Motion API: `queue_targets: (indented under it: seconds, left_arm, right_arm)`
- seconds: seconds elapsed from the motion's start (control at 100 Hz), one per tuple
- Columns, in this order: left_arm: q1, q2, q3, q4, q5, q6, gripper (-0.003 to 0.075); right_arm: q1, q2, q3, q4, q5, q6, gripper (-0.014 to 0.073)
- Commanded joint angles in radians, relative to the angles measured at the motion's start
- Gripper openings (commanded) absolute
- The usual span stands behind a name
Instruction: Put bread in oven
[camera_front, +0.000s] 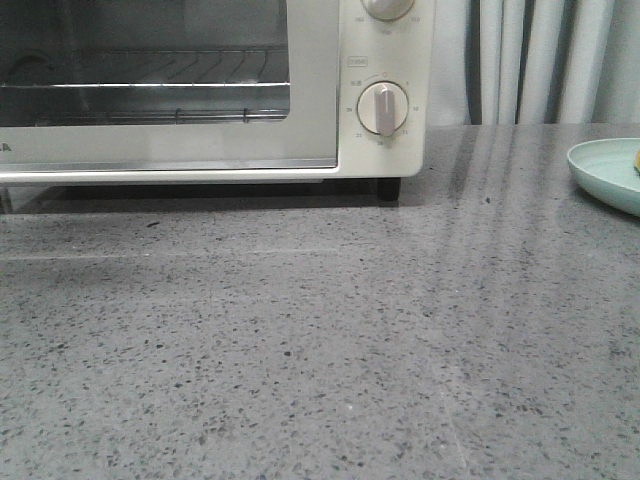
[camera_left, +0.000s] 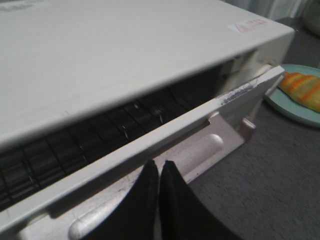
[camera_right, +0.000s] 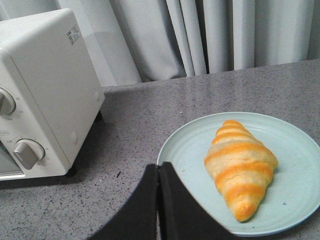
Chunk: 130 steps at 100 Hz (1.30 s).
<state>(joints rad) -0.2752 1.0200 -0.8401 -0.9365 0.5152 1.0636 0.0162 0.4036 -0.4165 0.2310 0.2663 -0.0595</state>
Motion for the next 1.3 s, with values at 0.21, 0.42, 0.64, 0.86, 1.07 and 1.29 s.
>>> queue_targets:
  seconds: [0.21,0.42,0.64,0.86,1.07,1.29]
  left_arm:
    - [-0.006,-0.073,0.032,0.135,0.184,-0.135,-0.0022]
    - [-0.006,-0.065,0.066,0.224,0.211,-0.192,-0.0022]
    - [-0.006,-0.062,0.141,0.242,0.224,-0.223,-0.0022]
    - [-0.006,-0.062,0.202,0.242,0.222,-0.223,-0.0021]
    - [-0.006,-0.062,0.221,0.242,0.238,-0.223,-0.0022]
    - [-0.006,-0.125,0.214,0.183,0.245,-0.223,-0.0022]
  right_arm:
    - [0.001,0.012,-0.034,-0.005,-0.077,-0.012,-0.0069]
    - [0.001,0.012,-0.034,-0.005,-0.083,-0.012,-0.0069]
    - [0.001,0.012,-0.034,-0.005,-0.083,-0.012,-0.0069]
    - [0.001,0.012,-0.034,-0.005,-0.083,-0.012,-0.0069]
    - [0.001,0.012,-0.034,-0.005,-0.083,-0.012,-0.0069]
    - [0.001,0.017,-0.036,-0.005,-0.081,-0.012,-0.0069]
